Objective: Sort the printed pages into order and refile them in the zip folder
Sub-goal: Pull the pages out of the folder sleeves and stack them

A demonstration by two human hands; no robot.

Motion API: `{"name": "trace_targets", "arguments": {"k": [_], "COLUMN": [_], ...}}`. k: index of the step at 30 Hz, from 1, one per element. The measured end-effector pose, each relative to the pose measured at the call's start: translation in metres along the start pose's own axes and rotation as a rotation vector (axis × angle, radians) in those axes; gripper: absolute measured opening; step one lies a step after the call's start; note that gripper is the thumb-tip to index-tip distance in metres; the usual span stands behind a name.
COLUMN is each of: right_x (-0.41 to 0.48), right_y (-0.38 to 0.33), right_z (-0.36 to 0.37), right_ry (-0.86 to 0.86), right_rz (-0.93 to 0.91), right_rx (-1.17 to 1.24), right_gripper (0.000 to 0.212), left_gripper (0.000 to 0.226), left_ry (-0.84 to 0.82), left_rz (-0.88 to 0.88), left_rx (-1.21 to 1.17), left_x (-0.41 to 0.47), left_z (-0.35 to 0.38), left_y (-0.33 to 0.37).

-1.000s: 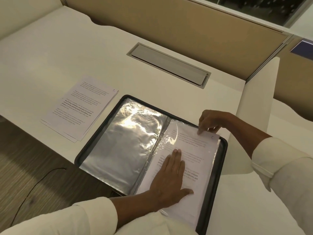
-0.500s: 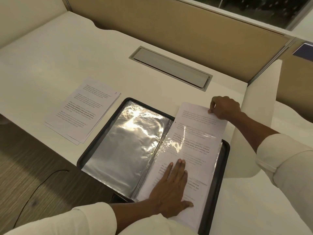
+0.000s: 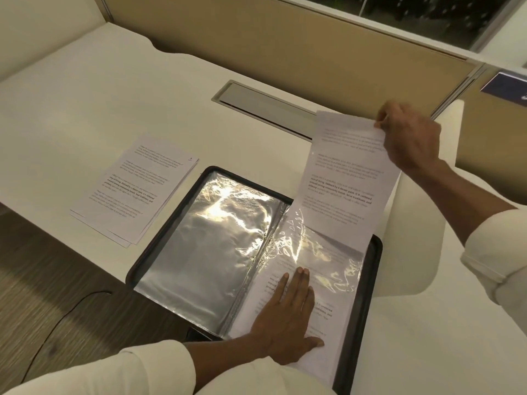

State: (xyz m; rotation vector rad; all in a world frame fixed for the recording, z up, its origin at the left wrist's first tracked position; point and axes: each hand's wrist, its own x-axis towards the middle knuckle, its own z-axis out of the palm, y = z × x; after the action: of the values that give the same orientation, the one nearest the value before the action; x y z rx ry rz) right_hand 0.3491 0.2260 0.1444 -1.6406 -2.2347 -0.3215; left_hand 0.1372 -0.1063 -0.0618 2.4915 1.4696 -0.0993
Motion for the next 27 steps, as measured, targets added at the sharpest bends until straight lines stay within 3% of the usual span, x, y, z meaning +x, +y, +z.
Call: {"name": "trace_targets", "arguments": {"k": [5,11,16,20,25,27], "right_x": [0.004,0.004,0.001,-0.001,-0.005,-0.002], "right_y": [-0.015,-0.038,-0.057,-0.073,-0.102,-0.113], "right_z": [-0.031,-0.071,-0.090,-0.094,-0.097,-0.095], "right_ry": [0.170,0.261,0.258,0.192,0.042,-0.015], "right_rz": [-0.133,-0.234,-0.298,-0.302,-0.325,-0.312], "right_rx": [0.026,0.086,0.193,0.356,0.580,0.648], "right_gripper": [0.019,0.040,0.033,0.016,0.011,0.011], "left_gripper": [0.103,0.101,0.085,0.091,0.120,0.119], "left_ry": [-0.006,-0.054,-0.041,0.196,0.515,0.601], "left_rz": [0.011,0.015,-0.017,-0.189,-0.539,-0.623], "left_rx": [-0.010,-0.124,-0.276,-0.488,-0.831,-0.959], "left_x": [0.000,0.001,0.002,0.002,0.008,0.008], "left_z": [-0.003,-0.012,-0.035,-0.047,-0.096,-0.122], "left_y": [0.001,0.000,-0.013,-0.032,-0.078,-0.100]}}
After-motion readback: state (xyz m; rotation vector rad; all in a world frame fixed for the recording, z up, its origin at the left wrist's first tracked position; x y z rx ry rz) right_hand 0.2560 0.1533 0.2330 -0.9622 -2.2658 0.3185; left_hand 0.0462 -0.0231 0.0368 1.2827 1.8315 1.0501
